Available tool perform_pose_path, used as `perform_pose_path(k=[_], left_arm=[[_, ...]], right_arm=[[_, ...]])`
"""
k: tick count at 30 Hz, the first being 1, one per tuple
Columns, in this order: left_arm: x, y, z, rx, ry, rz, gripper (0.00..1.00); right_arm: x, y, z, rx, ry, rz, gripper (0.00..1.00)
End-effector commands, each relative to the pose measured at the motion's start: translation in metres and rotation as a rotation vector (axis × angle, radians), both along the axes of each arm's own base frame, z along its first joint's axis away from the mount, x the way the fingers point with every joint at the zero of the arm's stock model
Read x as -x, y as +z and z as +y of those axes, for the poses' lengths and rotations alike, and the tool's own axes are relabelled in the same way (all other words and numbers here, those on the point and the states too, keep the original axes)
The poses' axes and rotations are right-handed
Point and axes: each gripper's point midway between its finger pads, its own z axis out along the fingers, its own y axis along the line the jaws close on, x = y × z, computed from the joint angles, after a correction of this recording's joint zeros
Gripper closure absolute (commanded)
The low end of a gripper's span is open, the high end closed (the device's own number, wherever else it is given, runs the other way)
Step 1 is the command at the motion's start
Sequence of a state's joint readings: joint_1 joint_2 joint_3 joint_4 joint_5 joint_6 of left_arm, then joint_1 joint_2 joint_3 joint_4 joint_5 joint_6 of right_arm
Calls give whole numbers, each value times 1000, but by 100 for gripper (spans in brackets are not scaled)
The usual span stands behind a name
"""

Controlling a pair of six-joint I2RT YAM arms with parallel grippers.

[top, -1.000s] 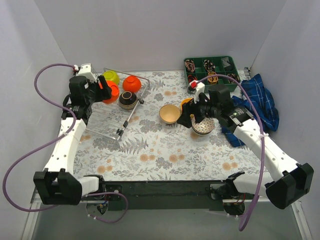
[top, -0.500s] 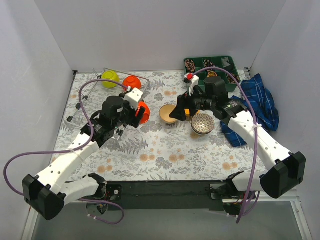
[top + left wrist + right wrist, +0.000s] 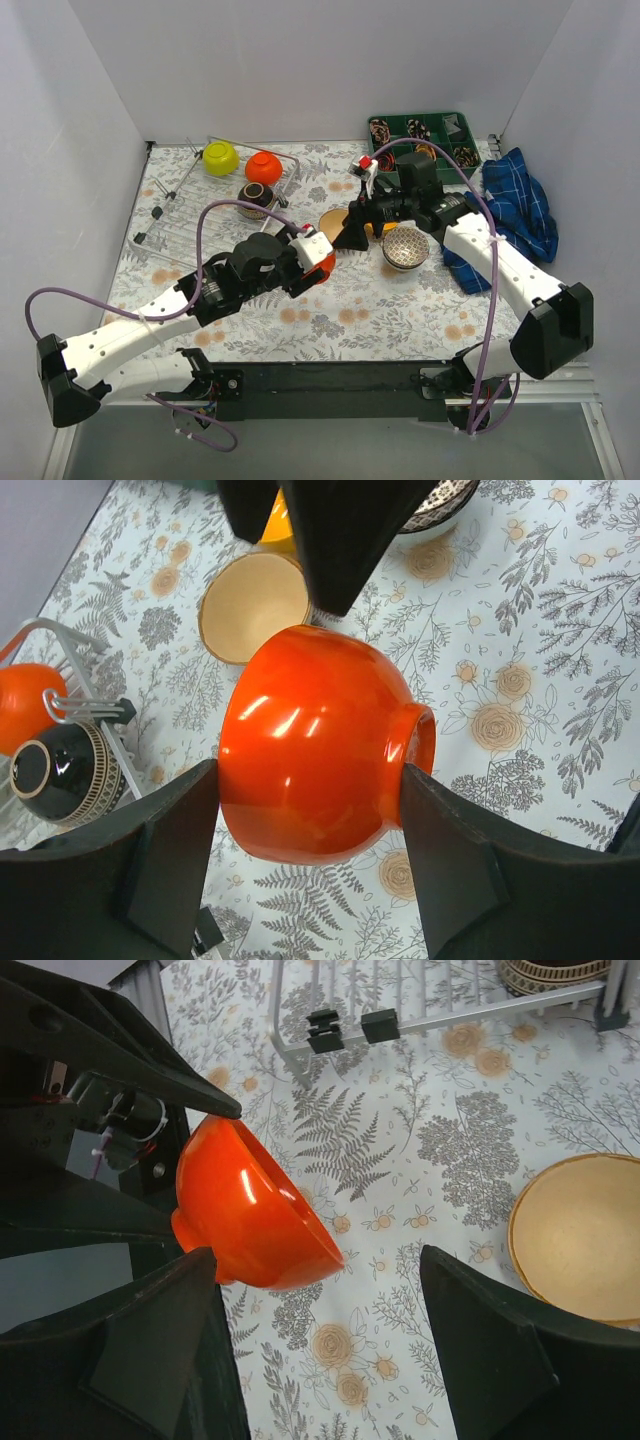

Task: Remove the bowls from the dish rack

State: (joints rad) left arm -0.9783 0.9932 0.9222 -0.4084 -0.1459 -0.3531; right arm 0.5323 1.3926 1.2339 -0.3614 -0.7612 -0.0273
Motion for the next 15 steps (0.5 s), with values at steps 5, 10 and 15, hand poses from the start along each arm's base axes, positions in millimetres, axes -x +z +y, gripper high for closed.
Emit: perform_pose_path(k=[5, 10, 15], left_arm=[[7, 21, -12, -35, -78, -125, 74], [12, 21, -21, -57, -130, -142, 74], [10, 22, -25, -84, -166, -181, 74]], right_arm=[[23, 20, 17, -91, 260, -28, 9], [31, 12, 22, -104, 341, 22, 9], [48, 1, 25, -108, 435, 102, 13]])
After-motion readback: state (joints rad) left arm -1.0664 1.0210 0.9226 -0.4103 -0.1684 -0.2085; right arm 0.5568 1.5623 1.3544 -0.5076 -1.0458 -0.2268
